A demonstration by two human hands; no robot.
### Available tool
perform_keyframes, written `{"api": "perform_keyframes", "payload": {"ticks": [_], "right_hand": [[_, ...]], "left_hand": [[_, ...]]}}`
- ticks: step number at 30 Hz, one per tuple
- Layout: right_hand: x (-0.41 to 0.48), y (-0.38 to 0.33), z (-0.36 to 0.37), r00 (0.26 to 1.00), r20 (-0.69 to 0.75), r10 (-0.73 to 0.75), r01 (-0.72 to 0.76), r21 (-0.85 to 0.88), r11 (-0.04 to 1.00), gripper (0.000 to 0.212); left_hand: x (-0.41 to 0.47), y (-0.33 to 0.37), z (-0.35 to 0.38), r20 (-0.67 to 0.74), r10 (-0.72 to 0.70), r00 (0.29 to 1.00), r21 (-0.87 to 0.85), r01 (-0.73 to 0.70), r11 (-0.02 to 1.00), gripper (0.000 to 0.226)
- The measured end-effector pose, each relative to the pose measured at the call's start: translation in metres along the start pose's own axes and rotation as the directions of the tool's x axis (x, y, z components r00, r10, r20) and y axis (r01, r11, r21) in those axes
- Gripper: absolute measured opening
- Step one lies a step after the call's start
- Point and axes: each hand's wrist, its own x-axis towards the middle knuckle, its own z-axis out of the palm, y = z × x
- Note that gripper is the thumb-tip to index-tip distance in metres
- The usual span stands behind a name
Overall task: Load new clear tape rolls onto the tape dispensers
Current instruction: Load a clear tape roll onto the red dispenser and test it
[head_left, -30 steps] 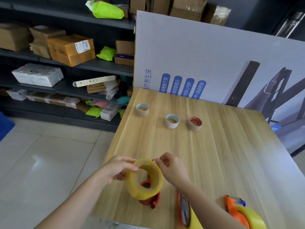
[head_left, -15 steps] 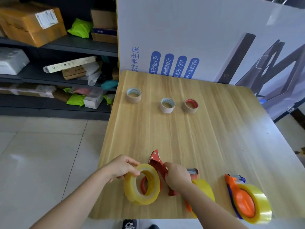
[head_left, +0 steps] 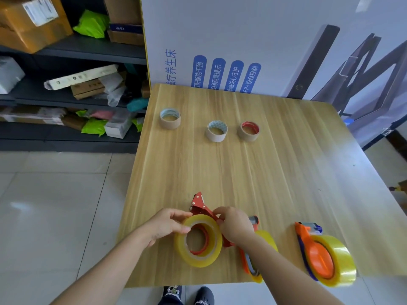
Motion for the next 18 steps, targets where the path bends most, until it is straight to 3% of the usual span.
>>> {"api": "perform_keyframes", "payload": {"ticks": [10, 18], "right_hand": [[-0.006, -0.001, 0.019, 0.993, -0.048, -0.103, 0.097, -0.12, 0.988, 0.023], [-0.007, 0.003, 0.023, 0.991, -0.062, -0.117, 0.108, -0.129, 0.986, 0.033]], "left_hand": [[0.01, -0.004, 0.011, -0.128, 0.032, 0.991, 0.145, -0.013, 0.989, 0.042], [0.023, -0.021, 0.01, -0.191, 0.003, 0.982, 0.255, 0.047, 0.966, 0.038]]}}
